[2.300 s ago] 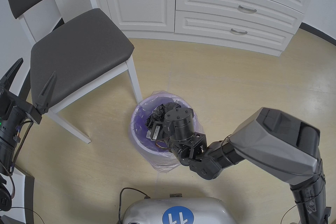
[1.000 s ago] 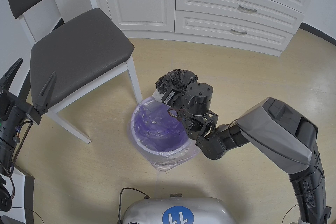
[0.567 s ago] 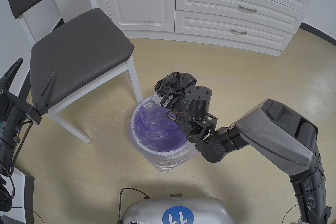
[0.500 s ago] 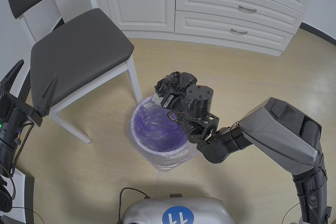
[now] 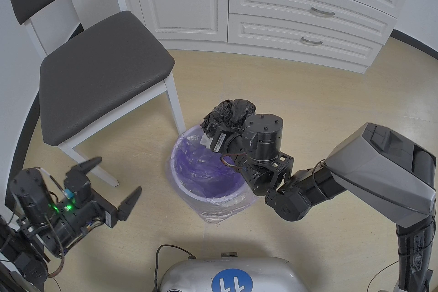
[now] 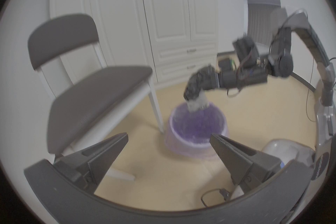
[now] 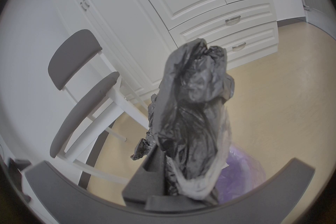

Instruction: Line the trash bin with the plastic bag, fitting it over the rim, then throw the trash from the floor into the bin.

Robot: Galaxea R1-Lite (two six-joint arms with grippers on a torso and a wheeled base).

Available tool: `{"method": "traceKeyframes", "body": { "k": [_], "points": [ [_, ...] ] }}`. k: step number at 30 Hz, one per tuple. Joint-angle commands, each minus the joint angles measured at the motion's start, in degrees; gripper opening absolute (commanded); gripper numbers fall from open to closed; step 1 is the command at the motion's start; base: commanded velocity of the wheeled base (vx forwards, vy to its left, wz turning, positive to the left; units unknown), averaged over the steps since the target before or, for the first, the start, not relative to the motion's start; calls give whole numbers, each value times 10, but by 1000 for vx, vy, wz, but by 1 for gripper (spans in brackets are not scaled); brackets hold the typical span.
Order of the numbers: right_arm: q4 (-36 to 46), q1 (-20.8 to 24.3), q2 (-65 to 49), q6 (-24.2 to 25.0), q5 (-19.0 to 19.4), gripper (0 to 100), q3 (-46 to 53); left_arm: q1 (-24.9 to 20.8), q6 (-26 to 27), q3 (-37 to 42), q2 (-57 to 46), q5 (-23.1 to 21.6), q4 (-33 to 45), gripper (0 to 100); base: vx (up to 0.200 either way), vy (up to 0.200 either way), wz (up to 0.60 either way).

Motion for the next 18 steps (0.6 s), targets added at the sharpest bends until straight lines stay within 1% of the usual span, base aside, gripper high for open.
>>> {"method": "traceKeyframes", "body": {
  "k": [1,4,5,6,7,9,11,12,13,15,17,18],
  "points": [
    [18,29,-4,-9,5,0,43,24,-19,-24,236,-1,-30,100,0,0,0],
    [32,36,-6,-8,5,0,44,27,-19,-63,293,-2,-44,100,0,0,0],
    [41,40,-9,-8,5,0,47,30,-18,-90,322,-2,-44,100,0,0,0],
    [41,40,-9,-8,5,0,47,30,-18,-90,322,-2,-44,100,0,0,0],
    [51,45,-12,-8,3,0,53,34,-16,-121,354,-2,-40,100,0,0,0],
    [63,48,-14,-9,2,0,62,49,-6,-156,388,-1,-36,100,0,0,0],
    [64,49,-13,-9,2,0,64,52,-3,-161,394,-1,-36,100,0,0,0],
    [68,57,-1,-9,1,0,65,78,33,-217,450,6,-36,100,0,0,0],
    [67,60,5,-9,-1,0,63,88,41,-240,467,7,-37,100,0,0,0],
    [66,60,13,-10,-2,0,60,99,43,-296,503,15,-35,100,0,0,0],
    [65,58,13,-10,-2,0,60,105,43,-349,533,34,-30,100,0,0,0],
    [65,58,13,-10,-2,0,60,105,43,-349,533,34,-30,100,0,0,0]
  ]
}}
